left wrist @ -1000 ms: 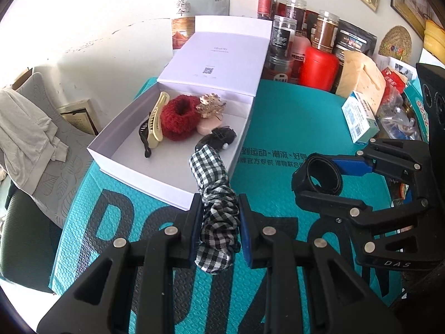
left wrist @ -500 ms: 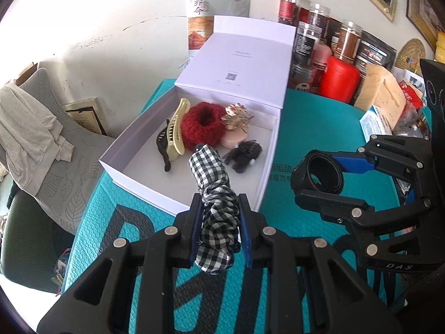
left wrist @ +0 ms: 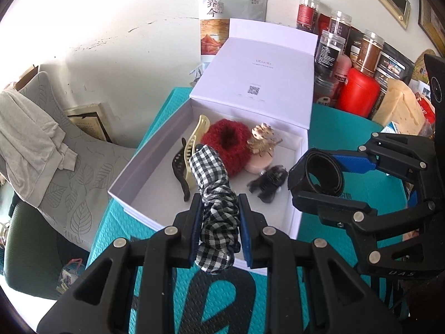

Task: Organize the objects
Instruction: 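Carry the gingham scrunchie and black band over the box and lower them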

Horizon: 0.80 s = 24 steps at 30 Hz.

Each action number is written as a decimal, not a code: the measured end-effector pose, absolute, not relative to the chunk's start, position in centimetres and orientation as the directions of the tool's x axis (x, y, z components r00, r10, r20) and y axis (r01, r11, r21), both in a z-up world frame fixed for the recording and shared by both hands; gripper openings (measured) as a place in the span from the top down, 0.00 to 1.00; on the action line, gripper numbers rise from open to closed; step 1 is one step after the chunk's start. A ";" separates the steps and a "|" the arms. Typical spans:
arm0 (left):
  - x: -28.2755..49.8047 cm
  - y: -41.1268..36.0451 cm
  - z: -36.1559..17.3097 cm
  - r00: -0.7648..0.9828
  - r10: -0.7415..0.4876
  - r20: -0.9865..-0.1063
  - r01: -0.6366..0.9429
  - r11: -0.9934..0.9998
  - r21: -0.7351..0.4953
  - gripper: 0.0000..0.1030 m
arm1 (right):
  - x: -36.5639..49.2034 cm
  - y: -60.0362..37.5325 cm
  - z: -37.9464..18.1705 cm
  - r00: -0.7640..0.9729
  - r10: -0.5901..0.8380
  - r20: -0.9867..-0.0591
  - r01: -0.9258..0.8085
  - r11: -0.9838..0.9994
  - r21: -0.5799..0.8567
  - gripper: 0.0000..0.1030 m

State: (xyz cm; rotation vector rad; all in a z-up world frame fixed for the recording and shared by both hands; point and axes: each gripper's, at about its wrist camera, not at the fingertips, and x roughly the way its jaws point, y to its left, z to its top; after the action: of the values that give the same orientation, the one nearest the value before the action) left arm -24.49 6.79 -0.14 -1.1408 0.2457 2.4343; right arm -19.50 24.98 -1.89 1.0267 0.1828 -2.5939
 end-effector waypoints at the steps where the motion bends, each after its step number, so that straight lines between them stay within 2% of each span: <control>1: -24.9 6.9 -0.2 -0.565 0.312 -0.764 -0.462 -0.887 -0.021 0.78 | -19.7 25.1 -1.9 -0.681 -0.267 -0.682 0.361 -0.933 0.005 0.60; 24: -31.8 8.0 -4.1 -0.538 0.287 -0.792 -0.468 -0.884 -0.003 0.78 | -25.9 26.6 -5.4 -0.658 -0.261 -0.706 0.336 -0.941 0.035 0.60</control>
State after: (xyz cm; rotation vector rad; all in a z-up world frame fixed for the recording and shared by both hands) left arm -31.84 7.99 -4.06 -1.1881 0.2917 2.4116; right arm -25.90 26.62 -5.36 1.0820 0.1405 -2.5914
